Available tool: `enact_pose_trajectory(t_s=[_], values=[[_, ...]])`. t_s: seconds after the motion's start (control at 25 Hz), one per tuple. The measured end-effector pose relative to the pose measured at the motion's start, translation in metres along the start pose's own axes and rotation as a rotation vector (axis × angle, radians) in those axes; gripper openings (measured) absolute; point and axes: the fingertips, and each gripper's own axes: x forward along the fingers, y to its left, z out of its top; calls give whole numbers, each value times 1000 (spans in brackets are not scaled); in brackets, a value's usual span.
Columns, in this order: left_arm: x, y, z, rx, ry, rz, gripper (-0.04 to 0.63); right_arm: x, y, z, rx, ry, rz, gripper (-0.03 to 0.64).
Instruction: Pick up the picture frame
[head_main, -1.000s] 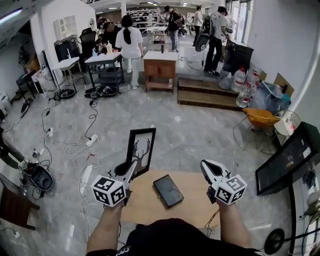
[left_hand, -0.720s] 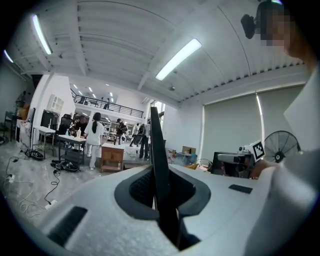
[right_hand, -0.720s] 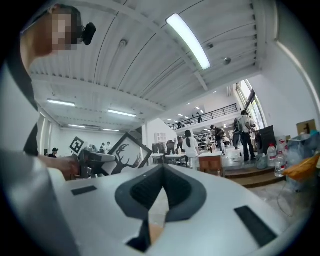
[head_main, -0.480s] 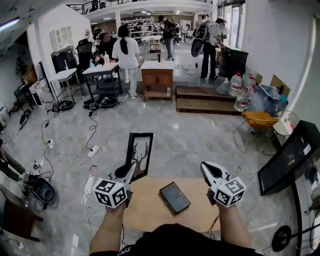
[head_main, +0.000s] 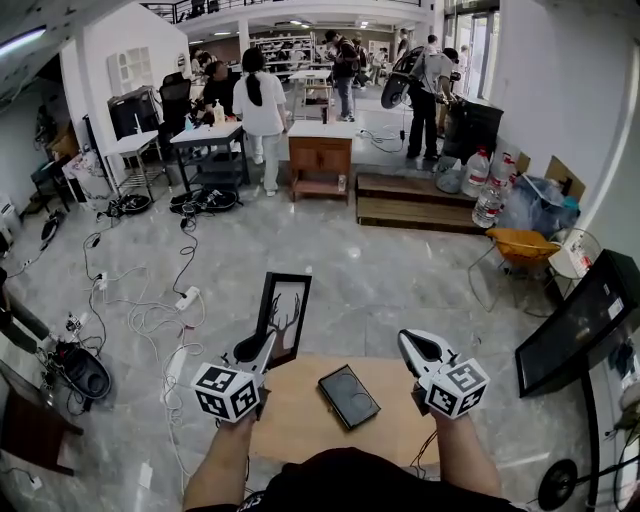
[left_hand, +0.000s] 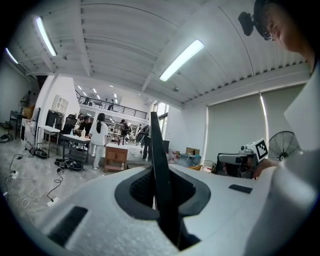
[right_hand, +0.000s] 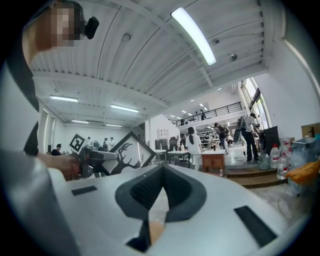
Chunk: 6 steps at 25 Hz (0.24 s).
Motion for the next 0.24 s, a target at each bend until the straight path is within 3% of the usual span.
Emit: enact_pose_trajectory(t_s=[0.24], values=[[3, 1, 2, -14, -13, 4, 38, 1, -2, 1, -10, -4, 9, 3]])
